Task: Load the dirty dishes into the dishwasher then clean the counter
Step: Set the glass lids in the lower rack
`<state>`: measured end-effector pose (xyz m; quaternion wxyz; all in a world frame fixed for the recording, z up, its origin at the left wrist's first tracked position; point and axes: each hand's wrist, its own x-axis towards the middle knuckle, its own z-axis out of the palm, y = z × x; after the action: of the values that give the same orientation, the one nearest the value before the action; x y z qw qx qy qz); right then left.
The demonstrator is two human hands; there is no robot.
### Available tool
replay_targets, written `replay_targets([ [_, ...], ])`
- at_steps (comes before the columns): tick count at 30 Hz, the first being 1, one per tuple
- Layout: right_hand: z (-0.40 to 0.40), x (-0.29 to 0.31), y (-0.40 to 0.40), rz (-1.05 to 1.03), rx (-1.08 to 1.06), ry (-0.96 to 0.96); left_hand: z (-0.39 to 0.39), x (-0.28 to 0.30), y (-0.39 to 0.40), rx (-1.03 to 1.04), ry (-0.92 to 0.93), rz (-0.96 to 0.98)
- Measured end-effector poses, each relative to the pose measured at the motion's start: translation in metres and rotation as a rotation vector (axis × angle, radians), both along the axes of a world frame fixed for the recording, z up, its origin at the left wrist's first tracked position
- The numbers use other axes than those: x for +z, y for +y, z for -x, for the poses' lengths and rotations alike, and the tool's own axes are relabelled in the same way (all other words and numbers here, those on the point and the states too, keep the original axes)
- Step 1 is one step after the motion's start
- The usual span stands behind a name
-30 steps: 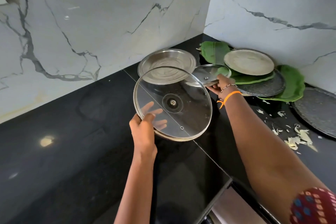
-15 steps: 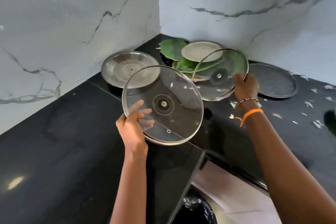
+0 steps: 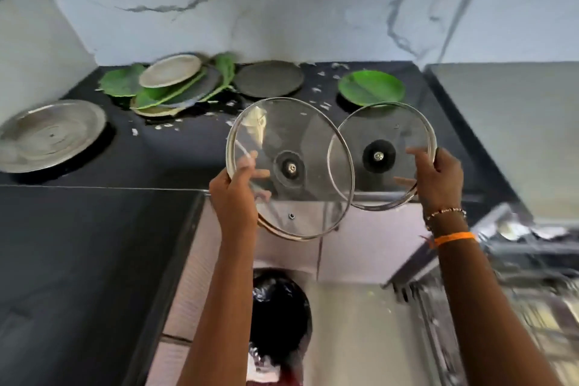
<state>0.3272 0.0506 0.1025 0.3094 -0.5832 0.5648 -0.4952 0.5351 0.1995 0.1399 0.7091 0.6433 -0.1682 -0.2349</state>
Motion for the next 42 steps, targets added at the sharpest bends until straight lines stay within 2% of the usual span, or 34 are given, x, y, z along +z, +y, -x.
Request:
replay_targets([
  [5, 0.138, -0.017, 0.062, -0.059, -0.181, -0.032, 0.11, -0.009, 0.004, -0.209, -0.05, -0.065],
  [9, 0.233, -0.032, 0.109, -0.11, -0.28, 0.106, 0.196, -0.016, -0.005, -0.417, -0.074, -0.166],
  [11, 0.277, -0.049, 0.126, -0.161, -0.356, 0.107, 0.24, -0.027, -0.013, -0.555, -0.096, -0.228],
  [14, 0.334, -0.073, 0.147, -0.253, -0.471, 0.087, 0.299, -0.046, -0.021, -0.731, -0.148, -0.298],
  [18, 0.41, -0.097, 0.173, -0.31, -0.586, 0.207, 0.384, -0.073, -0.034, -0.957, -0.149, -0.398],
  [24, 0.513, -0.149, 0.182, -0.477, -0.677, 0.311, 0.494, -0.122, -0.067, -1.17, -0.171, -0.612],
  [28, 0.566, -0.177, 0.188, -0.516, -0.722, 0.326, 0.552, -0.151, -0.077, -1.22, -0.244, -0.726],
  [34, 0.636, -0.205, 0.18, -0.453, -0.796, 0.271, 0.616, -0.166, -0.082, -1.221, -0.305, -0.767],
  [36, 0.661, -0.216, 0.167, -0.462, -0.762, 0.3, 0.635, -0.173, -0.085, -1.184, -0.347, -0.778],
  [39, 0.7, -0.235, 0.144, -0.585, -0.677, 0.419, 0.659, -0.186, -0.084, -1.102, -0.439, -0.837],
  [42, 0.736, -0.265, 0.12, -0.65, -0.503, 0.534, 0.684, -0.2, -0.077, -0.938, -0.552, -0.912],
])
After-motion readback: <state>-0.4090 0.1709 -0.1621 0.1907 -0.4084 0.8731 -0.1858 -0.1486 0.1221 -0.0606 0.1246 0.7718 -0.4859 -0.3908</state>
